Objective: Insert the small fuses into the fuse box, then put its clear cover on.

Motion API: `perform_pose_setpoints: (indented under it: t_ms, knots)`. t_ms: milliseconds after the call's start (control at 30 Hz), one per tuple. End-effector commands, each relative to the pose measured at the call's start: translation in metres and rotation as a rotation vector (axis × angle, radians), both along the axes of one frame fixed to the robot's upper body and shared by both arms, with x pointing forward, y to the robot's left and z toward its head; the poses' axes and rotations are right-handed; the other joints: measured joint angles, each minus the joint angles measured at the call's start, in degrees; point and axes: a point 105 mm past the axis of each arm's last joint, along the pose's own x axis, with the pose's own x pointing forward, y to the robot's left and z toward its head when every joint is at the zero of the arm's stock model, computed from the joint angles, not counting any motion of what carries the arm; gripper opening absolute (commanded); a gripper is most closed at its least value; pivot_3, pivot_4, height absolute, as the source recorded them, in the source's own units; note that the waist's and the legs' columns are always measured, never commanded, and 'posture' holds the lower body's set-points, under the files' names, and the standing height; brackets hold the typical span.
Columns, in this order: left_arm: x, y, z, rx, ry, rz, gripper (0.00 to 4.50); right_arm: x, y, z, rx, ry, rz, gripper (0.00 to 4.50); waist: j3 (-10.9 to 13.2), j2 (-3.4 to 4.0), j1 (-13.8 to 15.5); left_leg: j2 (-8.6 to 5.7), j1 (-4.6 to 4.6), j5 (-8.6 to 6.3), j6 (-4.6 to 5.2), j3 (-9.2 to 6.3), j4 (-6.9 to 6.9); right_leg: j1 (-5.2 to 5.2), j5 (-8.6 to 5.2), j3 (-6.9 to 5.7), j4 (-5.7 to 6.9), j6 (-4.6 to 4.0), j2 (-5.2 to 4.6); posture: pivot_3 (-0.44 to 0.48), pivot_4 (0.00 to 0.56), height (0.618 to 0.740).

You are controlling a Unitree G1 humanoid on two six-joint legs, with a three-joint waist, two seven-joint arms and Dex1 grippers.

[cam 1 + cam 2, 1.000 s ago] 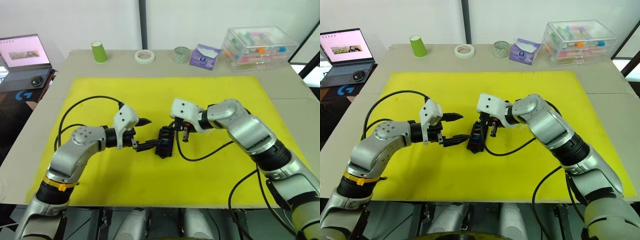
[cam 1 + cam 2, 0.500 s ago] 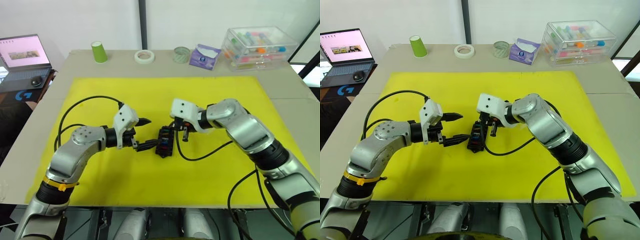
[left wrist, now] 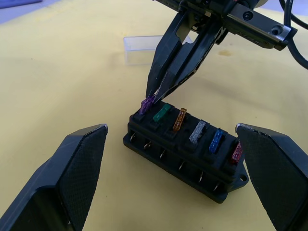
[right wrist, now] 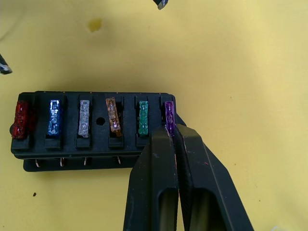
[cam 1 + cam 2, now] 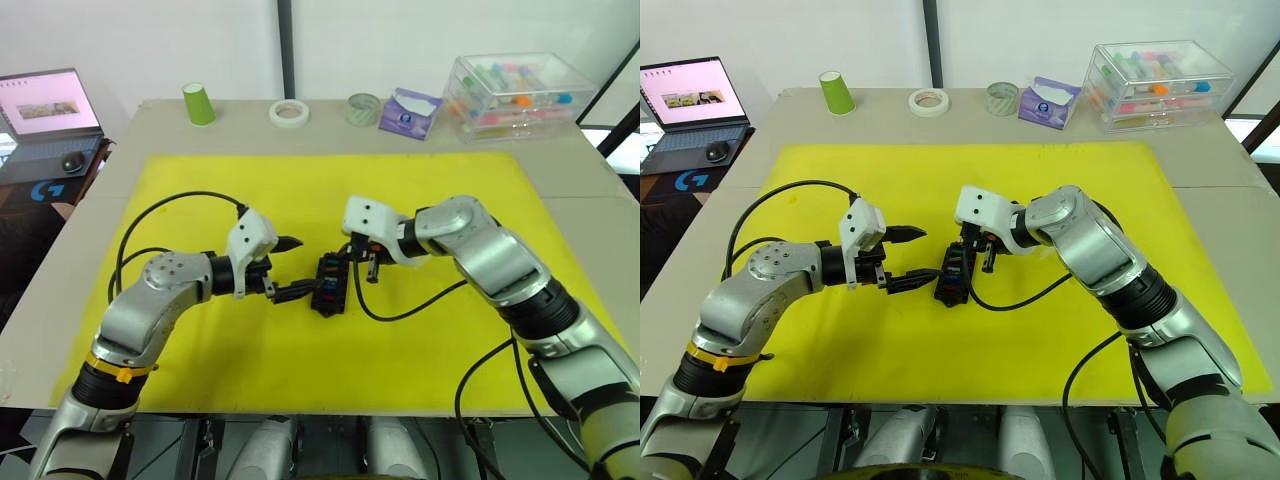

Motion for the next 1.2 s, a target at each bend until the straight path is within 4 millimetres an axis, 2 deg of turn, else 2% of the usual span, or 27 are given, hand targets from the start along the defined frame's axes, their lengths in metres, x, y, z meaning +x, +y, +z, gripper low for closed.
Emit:
perform_pose_setpoints:
  t_ms: [33, 467, 567, 700, 1200]
  knots:
    - [0.000, 0.001, 0.012, -0.008, -0.046, -0.006, 4.47, -0.004, 0.006, 0.010, 0.027, -0.023, 0.036, 0.00, 0.0, 0.00, 0.0, 0.00, 0.00, 0.00, 0.00, 0.00, 0.00, 0.00, 0.00, 0.00, 0.00, 0.00, 0.00, 0.000, 0.150, 0.740]
    - [0.001, 0.001, 0.012, -0.003, -0.044, -0.007, 4.47, -0.005, 0.007, 0.011, 0.040, -0.028, 0.043, 0.00, 0.0, 0.00, 0.0, 0.00, 0.00, 0.00, 0.00, 0.00, 0.00, 0.00, 0.00, 0.00, 0.00, 0.00, 0.00, 0.000, 0.150, 0.740]
    - [0.001, 0.001, 0.012, -0.004, -0.044, -0.007, 4.50, -0.006, 0.007, 0.012, 0.043, -0.029, 0.049, 0.75, 0.0, 0.00, 0.0, 0.00, 0.00, 0.00, 0.00, 0.00, 0.00, 0.00, 0.00, 0.00, 0.00, 0.00, 0.00, 0.000, 0.150, 0.740]
    - [0.000, 0.000, 0.012, -0.003, -0.041, -0.010, 4.50, -0.006, 0.007, 0.012, 0.043, -0.028, 0.050, 2.07, 0.0, 0.00, 0.0, 0.00, 0.00, 0.00, 0.00, 0.00, 0.00, 0.00, 0.00, 0.00, 0.00, 0.00, 0.00, 0.000, 0.150, 0.740]
    - [0.001, -0.001, 0.014, -0.005, -0.044, -0.016, 4.50, -0.003, 0.000, 0.029, 0.108, -0.039, 0.032, 2.07, 0.0, 0.00, 0.1, 0.00, 0.00, 0.00, 0.00, 0.00, 0.00, 0.00, 0.00, 0.00, 0.00, 0.00, 0.00, 0.000, 0.150, 0.740]
